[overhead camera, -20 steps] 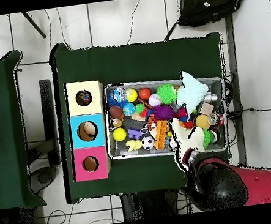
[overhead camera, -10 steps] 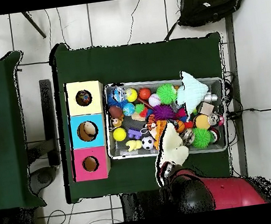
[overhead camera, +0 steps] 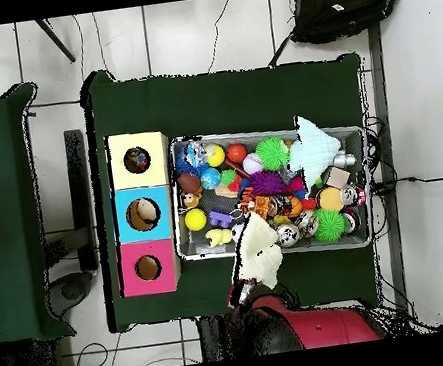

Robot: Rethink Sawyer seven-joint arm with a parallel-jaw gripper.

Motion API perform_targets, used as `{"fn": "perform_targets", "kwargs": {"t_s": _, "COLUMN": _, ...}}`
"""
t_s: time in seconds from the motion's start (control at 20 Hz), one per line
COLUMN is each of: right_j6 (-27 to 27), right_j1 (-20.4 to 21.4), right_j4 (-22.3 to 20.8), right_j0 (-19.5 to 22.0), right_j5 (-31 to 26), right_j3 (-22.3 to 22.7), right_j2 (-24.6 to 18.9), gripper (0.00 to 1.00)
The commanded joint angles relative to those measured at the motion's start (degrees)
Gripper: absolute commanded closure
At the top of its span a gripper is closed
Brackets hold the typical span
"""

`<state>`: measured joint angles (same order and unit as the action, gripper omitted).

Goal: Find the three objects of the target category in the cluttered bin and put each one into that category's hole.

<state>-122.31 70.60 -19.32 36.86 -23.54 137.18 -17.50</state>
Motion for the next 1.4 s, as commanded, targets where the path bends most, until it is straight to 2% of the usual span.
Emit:
{"fn": "perform_targets", "kwargs": {"t_s": 0.05, "right_j6": -15.5, "right_j1": -9.9, "right_j4": 1.9, "right_j0": -3.6, "right_j5": 13.6, "right_j3": 1.6, "right_j2": 9.0, "gripper": 1.00}}
{"fn": "perform_targets", "kwargs": {"t_s": 0.1, "right_j6": -15.5, "right_j1": -12.4, "right_j4": 2.1, "right_j0": -4.6, "right_j5": 15.9, "right_j3": 0.5, "right_j2": 10.5, "gripper": 1.00}}
{"fn": "perform_targets", "kwargs": {"t_s": 0.4, "right_j6": -14.7, "right_j1": -20.6, "right_j4": 5.1, "right_j0": -8.5, "right_j5": 23.1, "right_j3": -2.5, "right_j2": 14.3, "gripper": 1.00}}
{"fn": "perform_targets", "kwargs": {"t_s": 0.55, "right_j6": -13.9, "right_j1": -27.2, "right_j4": 6.4, "right_j0": -9.6, "right_j5": 28.1, "right_j3": -4.8, "right_j2": 16.0, "gripper": 1.00}}
{"fn": "perform_targets", "kwargs": {"t_s": 0.7, "right_j6": -13.2, "right_j1": -31.8, "right_j4": 7.5, "right_j0": -8.8, "right_j5": 31.3, "right_j3": -4.9, "right_j2": 15.4, "gripper": 1.00}}
{"fn": "perform_targets", "kwargs": {"t_s": 0.85, "right_j6": -12.9, "right_j1": -36.1, "right_j4": 8.2, "right_j0": -9.6, "right_j5": 34.8, "right_j3": -5.5, "right_j2": 16.1, "gripper": 1.00}}
{"fn": "perform_targets", "kwargs": {"t_s": 1.15, "right_j6": -12.5, "right_j1": -42.1, "right_j4": 8.0, "right_j0": -9.4, "right_j5": 40.9, "right_j3": -5.7, "right_j2": 16.6, "gripper": 1.00}}
{"fn": "perform_targets", "kwargs": {"t_s": 1.4, "right_j6": -12.0, "right_j1": -44.0, "right_j4": 7.5, "right_j0": -9.2, "right_j5": 44.8, "right_j3": -6.0, "right_j2": 17.1, "gripper": 1.00}}
